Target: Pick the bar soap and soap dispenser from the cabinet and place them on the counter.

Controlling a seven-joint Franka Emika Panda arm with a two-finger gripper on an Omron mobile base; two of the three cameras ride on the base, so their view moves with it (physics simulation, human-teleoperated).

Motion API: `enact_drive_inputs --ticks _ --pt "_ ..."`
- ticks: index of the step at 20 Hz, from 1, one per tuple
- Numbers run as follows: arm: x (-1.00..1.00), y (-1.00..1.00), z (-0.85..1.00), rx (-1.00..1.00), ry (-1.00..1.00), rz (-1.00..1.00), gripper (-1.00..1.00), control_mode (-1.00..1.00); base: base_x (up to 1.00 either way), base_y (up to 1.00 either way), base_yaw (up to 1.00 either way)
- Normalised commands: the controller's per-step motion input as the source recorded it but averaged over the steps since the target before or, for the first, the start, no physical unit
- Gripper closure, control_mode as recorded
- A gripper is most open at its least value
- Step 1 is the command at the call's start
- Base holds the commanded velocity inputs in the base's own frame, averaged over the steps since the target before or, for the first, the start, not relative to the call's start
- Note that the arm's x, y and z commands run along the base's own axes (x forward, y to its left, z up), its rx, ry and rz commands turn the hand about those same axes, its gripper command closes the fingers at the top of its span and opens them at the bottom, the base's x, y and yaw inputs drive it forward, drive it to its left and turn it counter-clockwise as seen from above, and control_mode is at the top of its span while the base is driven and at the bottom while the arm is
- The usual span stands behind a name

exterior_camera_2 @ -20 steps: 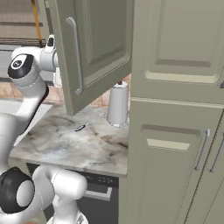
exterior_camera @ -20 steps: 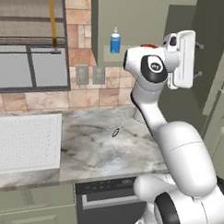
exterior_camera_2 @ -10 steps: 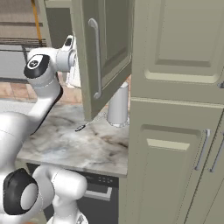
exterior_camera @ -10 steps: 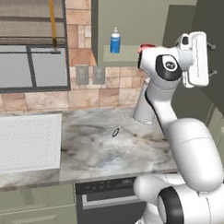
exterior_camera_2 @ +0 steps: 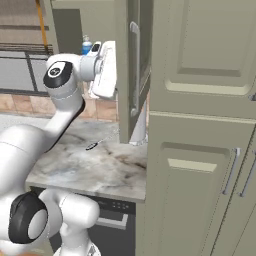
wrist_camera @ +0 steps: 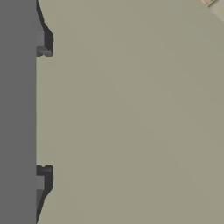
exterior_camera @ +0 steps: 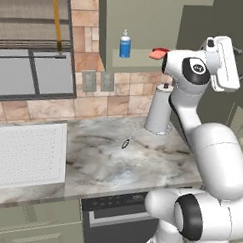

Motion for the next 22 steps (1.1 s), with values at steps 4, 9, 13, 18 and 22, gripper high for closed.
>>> enact_drive_inputs --ticks 4,9,13,18,22 --pt "0.01 -0.27 0.00 0.10 0.12 0.00 -1.00 -1.00 0.00 0.00 0.00" --pt "0.00 -0.02 0.00 0.13 0.07 0.06 -1.00 -1.00 0.00 0.00 0.00" --pt "0.00 0.00 0.00 0.16 0.01 0.06 -1.00 -1.00 0.00 0.00 0.00" --pt "-0.07 0.00 0.00 0.22 0.00 0.06 -1.00 -1.00 0.00 0.00 0.00" --pt "-0.01 0.04 0.00 0.26 0.00 0.05 -1.00 -1.00 0.00 0.00 0.00"
